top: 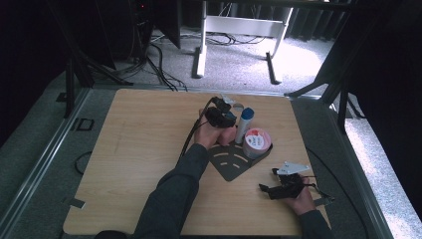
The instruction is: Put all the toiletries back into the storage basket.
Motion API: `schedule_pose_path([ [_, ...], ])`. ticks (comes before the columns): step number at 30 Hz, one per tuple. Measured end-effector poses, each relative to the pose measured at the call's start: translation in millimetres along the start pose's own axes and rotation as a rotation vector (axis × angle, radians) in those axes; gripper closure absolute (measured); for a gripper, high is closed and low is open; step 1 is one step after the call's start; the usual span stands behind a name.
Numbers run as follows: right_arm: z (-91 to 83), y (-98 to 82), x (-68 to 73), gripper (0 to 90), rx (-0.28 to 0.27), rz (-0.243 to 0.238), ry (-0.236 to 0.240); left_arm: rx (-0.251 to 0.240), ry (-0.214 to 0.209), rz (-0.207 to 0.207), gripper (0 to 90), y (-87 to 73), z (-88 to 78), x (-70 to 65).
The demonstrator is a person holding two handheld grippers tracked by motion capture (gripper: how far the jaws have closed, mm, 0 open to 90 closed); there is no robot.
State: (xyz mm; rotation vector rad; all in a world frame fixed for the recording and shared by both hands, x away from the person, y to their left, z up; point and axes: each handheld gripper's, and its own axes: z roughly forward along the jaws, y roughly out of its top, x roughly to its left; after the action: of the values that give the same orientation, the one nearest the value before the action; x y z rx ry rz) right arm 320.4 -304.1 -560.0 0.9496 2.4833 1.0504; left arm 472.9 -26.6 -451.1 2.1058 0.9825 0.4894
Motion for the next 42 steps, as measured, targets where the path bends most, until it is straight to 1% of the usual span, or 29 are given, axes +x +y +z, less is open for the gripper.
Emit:
schedule_pose_path([
  [7,0.0,0.0,0.0,13.6,0.000,0.000,0.000,0.000,0.009,0.001,53.0,0.1,0.5,-1.8],
  [11,0.0,0.0,0.0,13.6,0.000,0.000,0.000,0.007,0.023,0.016,53.0,-0.4,2.2,-5.2],
  [14,0.0,0.0,0.0,13.6,0.000,0.000,0.000,0.004,0.029,0.019,52.9,-0.4,2.6,-6.7],
  [29,0.0,0.0,0.1,13.6,0.000,0.000,0.000,0.007,0.031,0.035,52.0,-2.3,1.7,-7.9],
  [32,0.0,0.0,0.1,13.6,0.000,0.000,0.000,0.013,0.041,0.048,49.2,-2.4,2.7,-9.7],
  [39,0.0,0.0,0.1,13.6,0.000,0.000,0.000,0.022,0.037,0.047,43.7,-2.8,2.9,-10.8],
  [42,0.0,0.0,0.1,13.6,0.000,0.000,0.000,0.022,0.040,0.052,39.2,-3.6,1.9,-11.4],
])
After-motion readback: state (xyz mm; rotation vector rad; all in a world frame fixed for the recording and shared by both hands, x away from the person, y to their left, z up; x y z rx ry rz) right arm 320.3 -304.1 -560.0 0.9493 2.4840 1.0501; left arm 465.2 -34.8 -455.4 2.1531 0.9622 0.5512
